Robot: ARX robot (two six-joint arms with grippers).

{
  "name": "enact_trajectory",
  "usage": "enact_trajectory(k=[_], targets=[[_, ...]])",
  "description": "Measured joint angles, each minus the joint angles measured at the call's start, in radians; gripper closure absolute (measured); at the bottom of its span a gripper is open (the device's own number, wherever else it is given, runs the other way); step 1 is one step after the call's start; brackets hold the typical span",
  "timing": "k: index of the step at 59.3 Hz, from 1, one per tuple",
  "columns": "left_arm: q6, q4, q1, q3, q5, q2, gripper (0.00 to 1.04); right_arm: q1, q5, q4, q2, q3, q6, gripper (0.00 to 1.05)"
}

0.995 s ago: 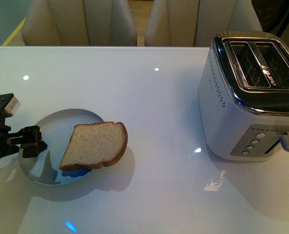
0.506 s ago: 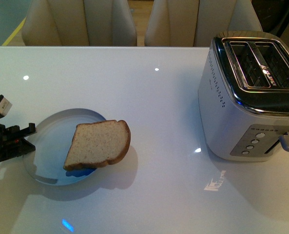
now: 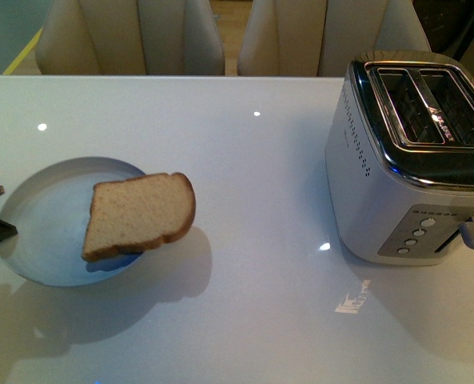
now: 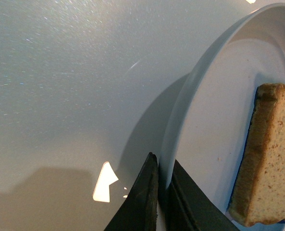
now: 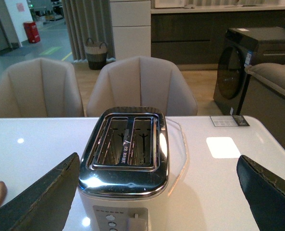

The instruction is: Left arm holds plate, right arm toasts bread

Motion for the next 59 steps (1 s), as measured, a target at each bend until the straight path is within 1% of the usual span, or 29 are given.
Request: enact_trajectory(k=[5, 12, 18, 25, 38, 43, 50, 59], targets=[[-0.036, -0.016, 0.015, -0.052, 0.012, -0.099, 1.02, 0.000, 0.000, 0.000, 0.000, 0.000, 0.000, 0.09], [-0.118, -0.058, 0.006, -0.105, 0.034, -0.250, 1.02, 0.000, 0.000, 0.000, 0.000, 0.000, 0.000, 0.09], [-0.175, -0.092, -0.024, -0.124, 0.036, -0.354, 1.02, 0.000, 0.000, 0.000, 0.000, 0.000, 0.000, 0.09], [-0.225, -0.153, -0.082, -0.126, 0.012, -0.470, 1.02, 0.000, 0.000, 0.000, 0.000, 0.000, 0.000, 0.09], [-0.304, -0.261, -0.240, -0.084, -0.041, -0.618, 1.02, 0.000, 0.000, 0.000, 0.000, 0.000, 0.000, 0.09], [-0.357, -0.298, -0.337, -0.038, -0.090, -0.657, 1.02, 0.000, 0.000, 0.000, 0.000, 0.000, 0.000, 0.09], [-0.422, -0.314, -0.470, 0.007, -0.124, -0.673, 1.02, 0.000, 0.000, 0.000, 0.000, 0.000, 0.000, 0.09], [-0.478, -0.314, -0.565, 0.020, -0.145, -0.673, 1.02, 0.000, 0.000, 0.000, 0.000, 0.000, 0.000, 0.09]])
